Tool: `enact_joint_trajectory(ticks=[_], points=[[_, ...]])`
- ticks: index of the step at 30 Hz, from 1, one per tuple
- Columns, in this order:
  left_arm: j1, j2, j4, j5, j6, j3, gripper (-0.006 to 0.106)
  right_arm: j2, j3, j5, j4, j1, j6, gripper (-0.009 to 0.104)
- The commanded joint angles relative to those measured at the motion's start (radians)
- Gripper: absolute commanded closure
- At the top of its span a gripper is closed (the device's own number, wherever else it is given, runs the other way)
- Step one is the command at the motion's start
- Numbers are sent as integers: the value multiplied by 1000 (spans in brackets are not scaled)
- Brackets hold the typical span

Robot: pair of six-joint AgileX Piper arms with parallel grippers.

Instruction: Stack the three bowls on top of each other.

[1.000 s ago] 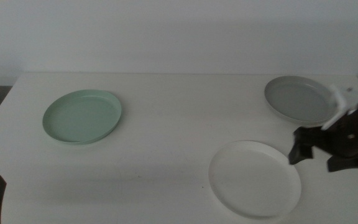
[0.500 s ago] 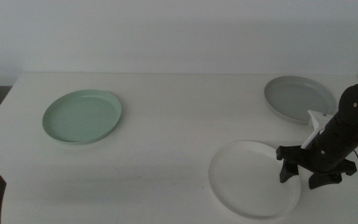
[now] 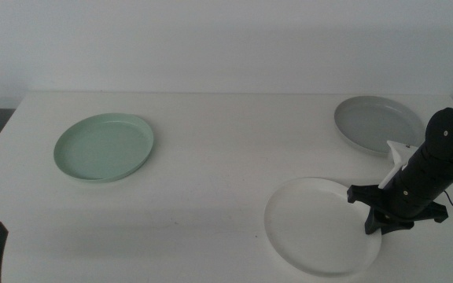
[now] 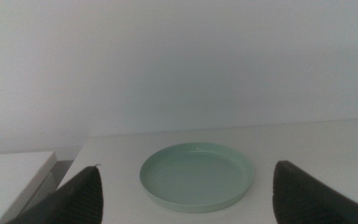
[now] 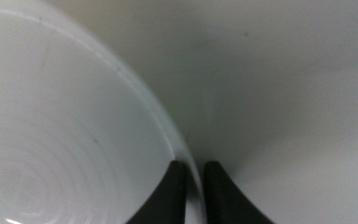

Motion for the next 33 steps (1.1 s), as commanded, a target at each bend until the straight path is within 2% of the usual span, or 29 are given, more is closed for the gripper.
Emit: enact_joint_trajectory(ticks=[1, 4, 11, 17, 33], points=[[-4, -4, -2, -14, 1, -1, 7, 21, 7, 7, -26, 1, 1, 90], [-4, -4, -2, -14, 1, -1, 7, 14, 7, 16, -30, 1, -2, 98], [-4, -4, -2, -14, 1, -1, 7, -71, -29, 37, -22, 1, 28, 98], [-4, -4, -2, -14, 1, -1, 7, -81, -193, 119, -12, 26, 44, 98], [-4, -4, -2, -14, 1, -1, 7, 125, -411, 102, 54, 132, 46, 97]])
